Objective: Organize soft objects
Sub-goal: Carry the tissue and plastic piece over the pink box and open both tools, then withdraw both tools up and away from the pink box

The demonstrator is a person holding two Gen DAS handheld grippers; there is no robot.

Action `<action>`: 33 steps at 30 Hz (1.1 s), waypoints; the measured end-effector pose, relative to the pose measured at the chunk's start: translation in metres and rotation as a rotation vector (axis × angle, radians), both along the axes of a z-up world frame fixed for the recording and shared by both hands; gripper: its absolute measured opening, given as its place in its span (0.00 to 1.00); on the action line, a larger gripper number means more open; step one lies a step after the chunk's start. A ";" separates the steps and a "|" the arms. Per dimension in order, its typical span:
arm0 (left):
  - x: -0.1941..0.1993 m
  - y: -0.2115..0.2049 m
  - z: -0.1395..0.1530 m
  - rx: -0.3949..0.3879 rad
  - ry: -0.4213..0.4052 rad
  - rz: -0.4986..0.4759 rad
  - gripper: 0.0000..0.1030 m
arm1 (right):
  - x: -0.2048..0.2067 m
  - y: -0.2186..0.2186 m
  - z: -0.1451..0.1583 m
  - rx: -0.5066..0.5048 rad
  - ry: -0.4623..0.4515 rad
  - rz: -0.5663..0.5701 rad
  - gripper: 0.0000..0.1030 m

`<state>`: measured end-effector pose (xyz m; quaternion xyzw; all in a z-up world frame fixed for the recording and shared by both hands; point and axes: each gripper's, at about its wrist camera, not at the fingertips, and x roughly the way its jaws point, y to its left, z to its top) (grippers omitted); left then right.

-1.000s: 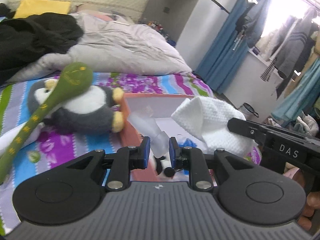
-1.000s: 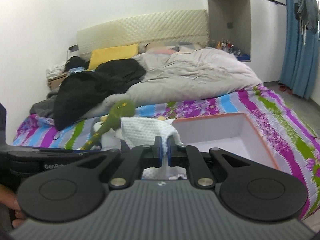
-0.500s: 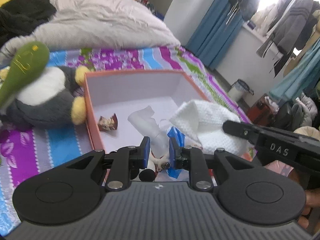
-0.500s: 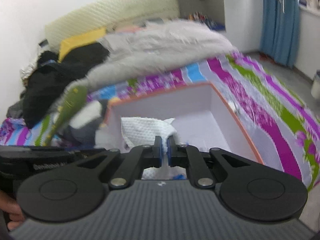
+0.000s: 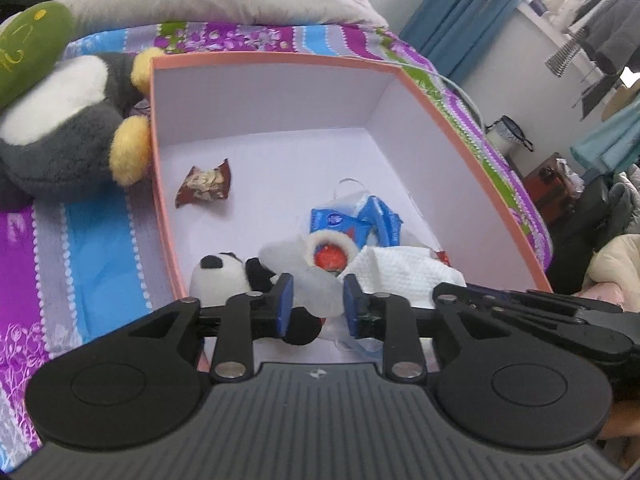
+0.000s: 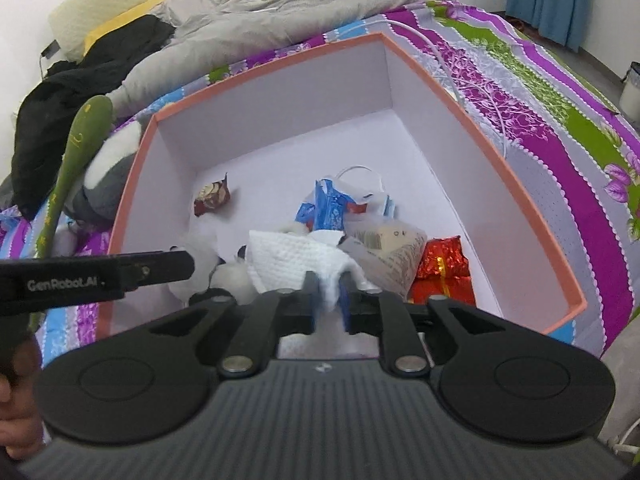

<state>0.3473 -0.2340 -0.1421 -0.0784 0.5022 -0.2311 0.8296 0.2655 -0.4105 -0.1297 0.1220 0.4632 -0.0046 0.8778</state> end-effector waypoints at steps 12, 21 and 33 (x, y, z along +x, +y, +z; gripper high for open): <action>-0.034 0.018 0.059 -0.006 -0.099 0.025 0.41 | -0.033 -0.005 0.069 0.005 -0.155 -0.034 0.39; -0.092 0.047 0.136 -0.056 -0.239 0.037 0.41 | -0.089 0.021 0.138 -0.011 -0.314 -0.027 0.40; -0.196 0.093 0.201 -0.087 -0.400 0.054 0.41 | -0.170 0.058 0.187 -0.038 -0.445 -0.014 0.40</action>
